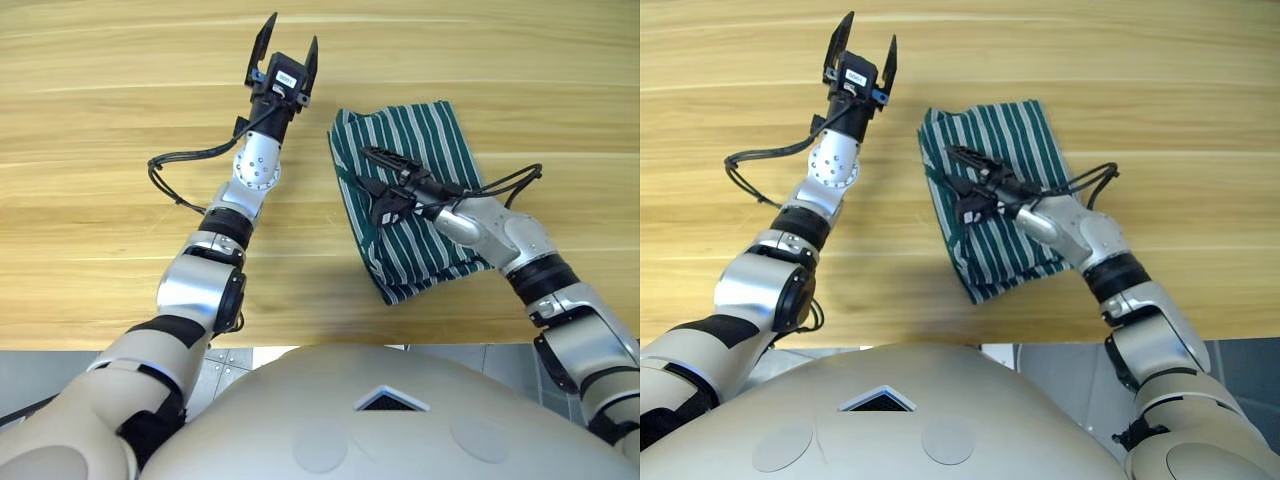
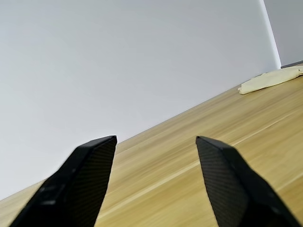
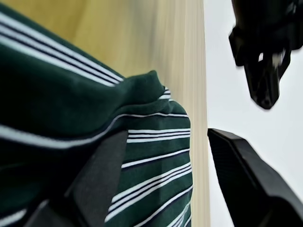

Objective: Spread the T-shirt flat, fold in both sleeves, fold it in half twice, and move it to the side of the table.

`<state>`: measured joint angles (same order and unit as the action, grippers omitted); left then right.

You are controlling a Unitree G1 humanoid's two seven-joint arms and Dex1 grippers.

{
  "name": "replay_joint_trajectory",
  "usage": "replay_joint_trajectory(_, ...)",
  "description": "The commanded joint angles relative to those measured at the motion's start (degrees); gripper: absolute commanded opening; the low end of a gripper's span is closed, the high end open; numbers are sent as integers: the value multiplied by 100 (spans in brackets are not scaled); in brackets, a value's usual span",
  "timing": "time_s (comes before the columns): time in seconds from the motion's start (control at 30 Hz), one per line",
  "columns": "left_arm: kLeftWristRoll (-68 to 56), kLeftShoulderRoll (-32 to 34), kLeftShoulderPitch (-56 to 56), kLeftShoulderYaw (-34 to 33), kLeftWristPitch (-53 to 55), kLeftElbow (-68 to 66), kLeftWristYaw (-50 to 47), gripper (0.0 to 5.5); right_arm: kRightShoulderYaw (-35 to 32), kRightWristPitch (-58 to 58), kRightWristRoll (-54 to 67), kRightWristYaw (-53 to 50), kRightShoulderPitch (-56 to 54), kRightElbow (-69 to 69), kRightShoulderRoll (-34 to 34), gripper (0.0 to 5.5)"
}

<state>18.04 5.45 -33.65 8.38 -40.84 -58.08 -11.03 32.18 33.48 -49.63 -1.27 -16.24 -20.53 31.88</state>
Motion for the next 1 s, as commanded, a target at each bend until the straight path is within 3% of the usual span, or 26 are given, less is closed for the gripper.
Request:
replay_joint_trajectory(0.03, -80, 2, 9, -72, 79, -48, -80, 311, -197, -96, -27, 46, 83, 511, 164, 312)
replay_joint_trajectory(0.87, -73, -67, -98, -96, 111, -246, -178, 311, 612, 59, -466, 245, 157, -139, -183, 312)
replay_joint_trajectory(1.0, -21, 218, -196, -168, 176, -307, -300, 311, 258, 312, 440, 105, 93, 384, -491, 312)
